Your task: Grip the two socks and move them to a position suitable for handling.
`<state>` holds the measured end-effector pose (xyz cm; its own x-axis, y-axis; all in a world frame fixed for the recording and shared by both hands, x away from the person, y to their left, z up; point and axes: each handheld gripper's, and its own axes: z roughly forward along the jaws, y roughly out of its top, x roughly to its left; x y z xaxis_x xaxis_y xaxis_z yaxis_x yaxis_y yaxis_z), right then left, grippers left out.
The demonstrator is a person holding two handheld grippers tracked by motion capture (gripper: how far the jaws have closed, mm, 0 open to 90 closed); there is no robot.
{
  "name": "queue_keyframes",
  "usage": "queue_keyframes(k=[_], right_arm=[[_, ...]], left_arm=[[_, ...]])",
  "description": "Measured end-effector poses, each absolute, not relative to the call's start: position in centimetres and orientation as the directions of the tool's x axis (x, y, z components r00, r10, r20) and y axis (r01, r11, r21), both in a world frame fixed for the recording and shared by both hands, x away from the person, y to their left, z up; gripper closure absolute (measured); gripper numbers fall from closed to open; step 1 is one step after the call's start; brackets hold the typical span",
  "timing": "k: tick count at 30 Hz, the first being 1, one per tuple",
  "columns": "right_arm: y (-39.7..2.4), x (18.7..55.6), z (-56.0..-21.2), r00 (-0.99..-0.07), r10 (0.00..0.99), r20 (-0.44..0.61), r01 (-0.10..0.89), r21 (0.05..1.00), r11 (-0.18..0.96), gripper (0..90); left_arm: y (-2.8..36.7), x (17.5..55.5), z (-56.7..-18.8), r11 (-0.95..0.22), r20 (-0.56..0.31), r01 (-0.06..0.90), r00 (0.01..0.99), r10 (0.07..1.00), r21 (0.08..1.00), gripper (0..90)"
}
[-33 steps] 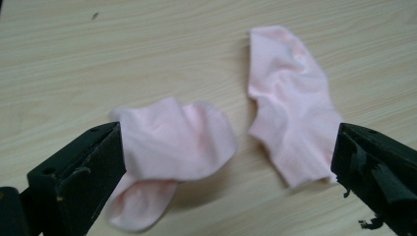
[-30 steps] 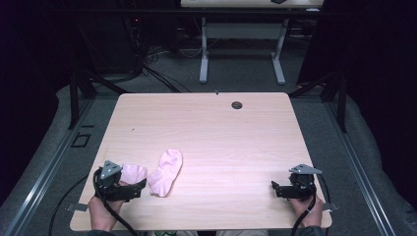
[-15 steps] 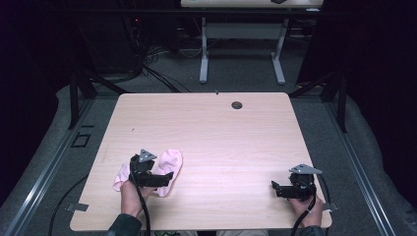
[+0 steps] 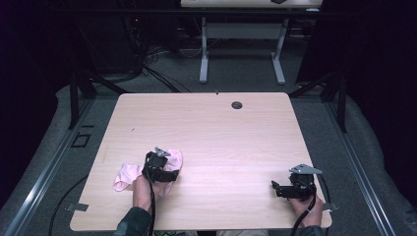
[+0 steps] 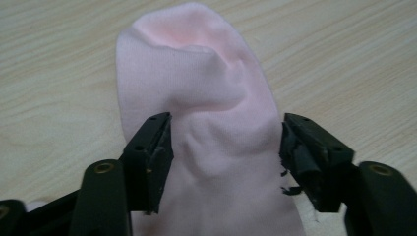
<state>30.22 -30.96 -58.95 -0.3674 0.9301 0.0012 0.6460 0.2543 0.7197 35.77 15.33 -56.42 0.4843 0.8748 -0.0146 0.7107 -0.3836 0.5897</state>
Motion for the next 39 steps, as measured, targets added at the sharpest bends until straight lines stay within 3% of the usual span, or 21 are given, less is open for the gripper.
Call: queue_keyframes(k=[2,7,16,20,28,35,39], right_arm=[[-31.0,30.2,-58.9,-0.367,0.93,0.001,0.646,0.72,0.254,4.9],[-31.0,30.2,-58.9,-0.366,0.931,0.001,0.646,0.72,0.253,5.3],[-31.0,30.2,-58.9,-0.367,0.93,0.005,0.644,0.722,0.251,6.2],[-31.0,30.2,-58.9,-0.365,0.931,0.006,0.643,0.725,0.247,6.6],[-31.0,30.2,-58.9,-0.36,0.933,0.003,0.642,0.726,0.246,7.5],[-31.0,30.2,-58.9,-0.361,0.932,0.0,0.641,0.726,0.248,7.8],[-31.0,30.2,-58.9,-0.362,0.932,0.0,0.641,0.726,0.248,7.9]], left_arm=[[15.2,35.7,-56.7,-0.384,-0.01,0.712,0.482,0.876,0.588,45.3],[15.1,35.5,-56.7,-0.386,-0.008,0.704,0.486,0.874,0.597,51.5],[16.0,35.3,-57.1,-0.32,-0.02,0.703,0.429,0.903,0.635,84.0],[16.1,35.3,-57.1,-0.322,-0.021,0.694,0.437,0.899,0.644,86.2],[13.8,32.9,-53.6,-0.376,-0.035,0.594,0.564,0.825,0.711,86.3],[7.4,29.7,-52.0,-0.497,-0.02,0.468,0.743,0.669,0.731,86.2],[5.3,29.0,-53.4,-0.552,-0.043,0.464,0.79,0.611,0.693,86.1]])
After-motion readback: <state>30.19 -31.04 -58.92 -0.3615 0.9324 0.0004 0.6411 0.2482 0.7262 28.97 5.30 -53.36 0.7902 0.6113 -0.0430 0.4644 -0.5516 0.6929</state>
